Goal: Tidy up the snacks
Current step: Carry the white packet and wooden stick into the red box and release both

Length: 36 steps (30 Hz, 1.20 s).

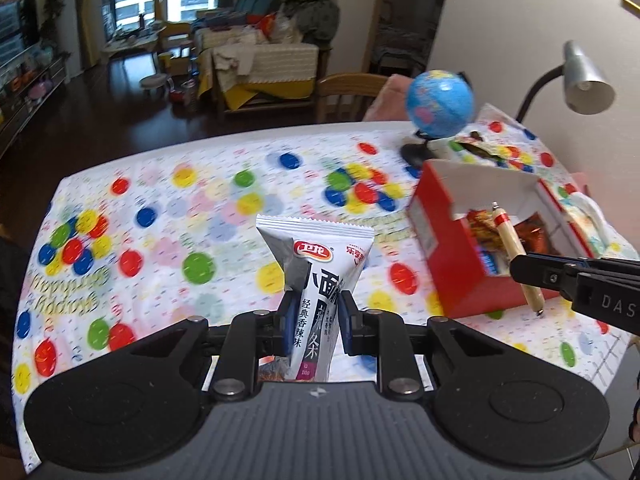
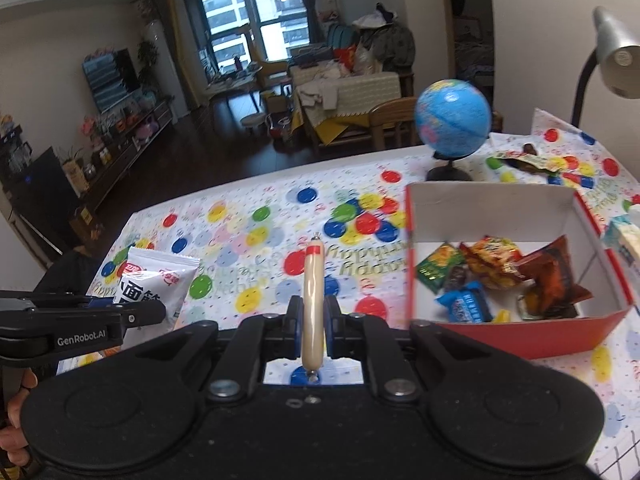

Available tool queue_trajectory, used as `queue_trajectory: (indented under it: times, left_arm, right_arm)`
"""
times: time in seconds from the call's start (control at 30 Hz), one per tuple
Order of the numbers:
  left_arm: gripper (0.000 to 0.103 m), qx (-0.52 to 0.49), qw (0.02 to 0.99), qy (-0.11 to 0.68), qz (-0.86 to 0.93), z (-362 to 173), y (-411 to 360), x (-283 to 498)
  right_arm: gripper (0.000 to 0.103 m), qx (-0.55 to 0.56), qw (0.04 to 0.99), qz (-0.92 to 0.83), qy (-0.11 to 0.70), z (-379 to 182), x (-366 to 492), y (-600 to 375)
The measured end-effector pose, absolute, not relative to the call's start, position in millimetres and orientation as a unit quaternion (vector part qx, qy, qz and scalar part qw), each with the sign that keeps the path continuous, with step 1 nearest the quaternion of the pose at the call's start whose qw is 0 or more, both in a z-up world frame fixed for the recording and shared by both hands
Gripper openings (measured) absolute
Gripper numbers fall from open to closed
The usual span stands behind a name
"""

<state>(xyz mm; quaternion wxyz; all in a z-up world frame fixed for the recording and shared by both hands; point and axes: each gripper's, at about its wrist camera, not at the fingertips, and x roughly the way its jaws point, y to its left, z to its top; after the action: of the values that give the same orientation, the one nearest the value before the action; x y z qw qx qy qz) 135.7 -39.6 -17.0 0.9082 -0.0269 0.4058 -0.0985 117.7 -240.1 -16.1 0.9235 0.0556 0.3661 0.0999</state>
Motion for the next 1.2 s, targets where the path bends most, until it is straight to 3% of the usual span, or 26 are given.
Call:
queue_trajectory:
  times: [0.8,1.2]
  left_arm:
    - [0.021,0.021,0.896,0.417,-0.150,-15.6,-239.7,206.9]
    - [0.021,0.066,0.882,0.440,-0.157,-47.6,-295.2,251.4]
  right_arm:
    - [0.008,0.086,0.924,0.048,0.370,-35.7,161.4,-430.0]
    - [0.009,0.105,0.909,0.052,0.400,-74.0,193.8,-458.7]
